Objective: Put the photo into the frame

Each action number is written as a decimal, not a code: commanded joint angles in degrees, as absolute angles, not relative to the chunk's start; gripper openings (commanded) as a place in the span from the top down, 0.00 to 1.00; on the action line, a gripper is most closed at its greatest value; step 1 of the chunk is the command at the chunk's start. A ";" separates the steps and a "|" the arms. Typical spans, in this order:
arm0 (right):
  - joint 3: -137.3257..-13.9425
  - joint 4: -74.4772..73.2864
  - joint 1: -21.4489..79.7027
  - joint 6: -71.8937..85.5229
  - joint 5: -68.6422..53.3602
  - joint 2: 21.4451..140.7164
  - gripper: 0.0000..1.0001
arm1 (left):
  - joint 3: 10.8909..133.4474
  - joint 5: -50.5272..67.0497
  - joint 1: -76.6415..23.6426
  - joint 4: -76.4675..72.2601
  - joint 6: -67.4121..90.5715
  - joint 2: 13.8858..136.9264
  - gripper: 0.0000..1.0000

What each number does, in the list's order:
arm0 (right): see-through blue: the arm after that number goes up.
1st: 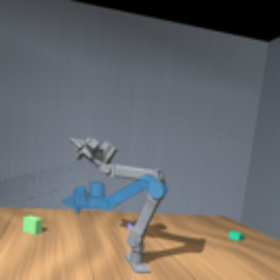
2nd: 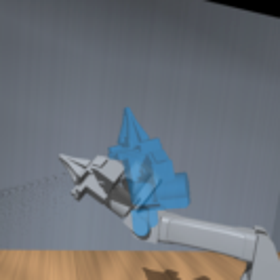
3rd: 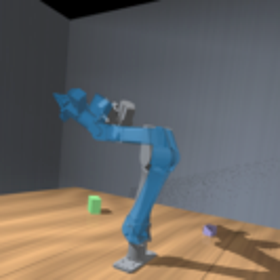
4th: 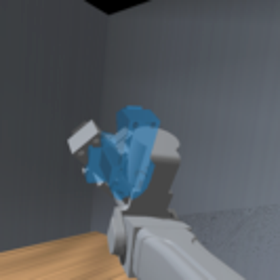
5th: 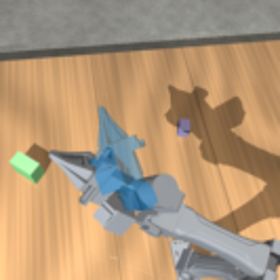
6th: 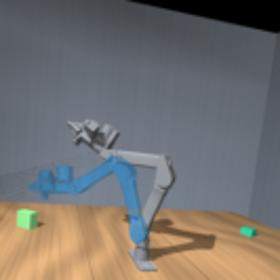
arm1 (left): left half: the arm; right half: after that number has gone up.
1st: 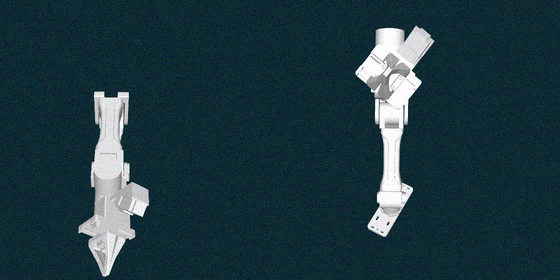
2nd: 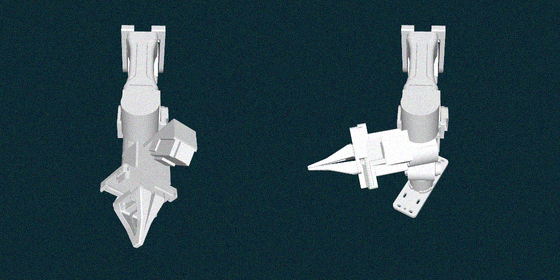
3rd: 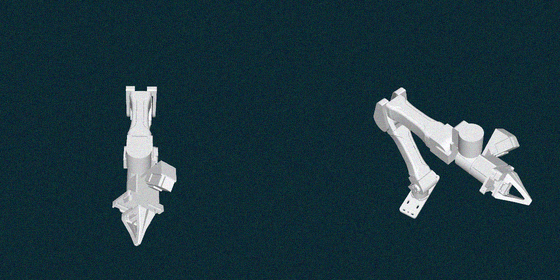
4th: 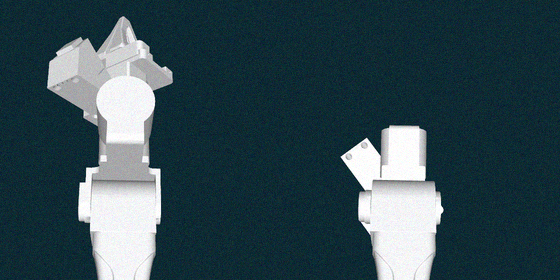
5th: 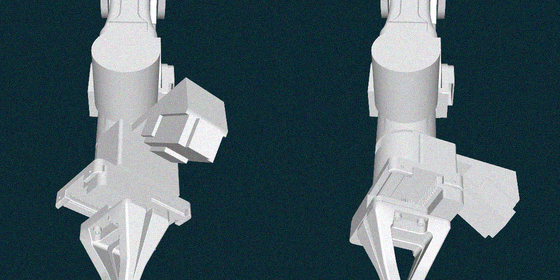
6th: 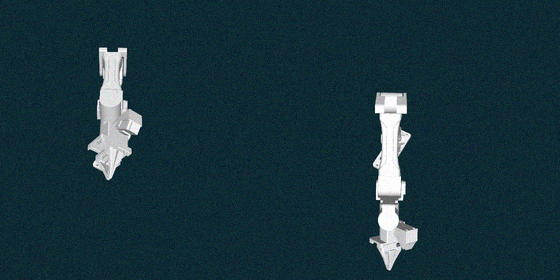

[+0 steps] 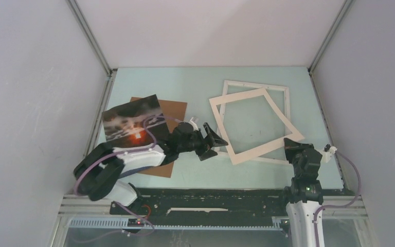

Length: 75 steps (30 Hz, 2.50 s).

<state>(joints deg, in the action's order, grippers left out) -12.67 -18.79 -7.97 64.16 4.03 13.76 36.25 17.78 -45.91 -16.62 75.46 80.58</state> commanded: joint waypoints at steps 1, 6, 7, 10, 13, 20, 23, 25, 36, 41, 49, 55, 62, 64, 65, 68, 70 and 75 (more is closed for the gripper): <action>-12.85 -22.39 -7.56 68.33 5.43 9.76 1.00 | 37.84 20.41 -47.00 -33.15 85.12 86.98 0.01; -12.59 -24.33 -7.32 70.41 6.23 7.25 1.00 | 38.90 19.58 -48.42 -33.38 87.94 90.99 0.02; -12.57 -24.34 -7.30 70.71 6.28 7.21 1.00 | 39.36 19.89 -48.54 -34.10 88.53 92.13 0.02; -12.74 -25.13 -7.04 70.90 6.74 7.00 1.00 | 41.36 21.00 -48.78 -36.89 90.05 95.41 0.05; -12.93 -25.96 -6.94 70.83 6.91 6.18 1.00 | 43.39 22.23 -48.88 -38.27 91.48 97.66 0.09; -13.74 -28.58 -6.55 70.32 7.81 4.62 1.00 | 44.25 21.22 -48.95 -39.05 92.52 99.35 0.28; -13.71 -28.82 -6.34 70.61 8.07 3.95 1.00 | 43.76 20.90 -48.95 -41.34 93.67 100.61 0.42; -13.96 -29.32 -6.11 70.54 8.21 3.92 1.00 | 43.43 20.33 -48.89 -42.35 93.71 101.26 0.53; -18.79 -38.57 -5.16 56.22 6.69 3.68 0.57 | 52.49 18.49 -48.11 -14.45 71.58 100.05 1.00; -22.48 -46.12 -3.91 50.40 7.34 3.19 0.25 | 60.76 16.75 -46.62 2.90 57.52 100.48 1.00; -32.58 -53.79 -3.86 47.45 4.73 6.09 0.10 | 71.10 19.34 -44.94 16.25 45.09 104.57 1.00; -38.66 -49.72 -3.87 42.41 2.30 9.04 0.03 | 72.39 21.90 -44.13 15.72 45.16 104.41 1.00; -38.86 -45.62 -3.87 38.71 -3.96 17.43 0.00 | 65.20 19.33 -44.99 12.17 51.20 96.37 1.00; -38.78 -44.41 -3.87 38.42 -4.73 18.11 0.00 | 63.54 18.27 -45.15 11.56 52.11 94.22 1.00; -38.58 -43.44 -3.87 38.18 -5.27 18.14 0.00 | 62.72 17.35 -45.28 11.55 52.27 92.97 1.00; -38.04 -41.60 -3.91 37.45 -6.11 18.17 0.00 | 62.10 13.63 -46.53 12.71 50.38 90.74 1.00; -38.01 -41.34 -3.96 37.20 -6.15 18.27 0.00 | 63.42 13.90 -46.74 13.48 49.17 92.00 1.00; -37.87 -40.59 -3.96 37.07 -6.43 17.92 0.00 | 70.70 15.26 -46.62 16.68 48.26 97.66 1.00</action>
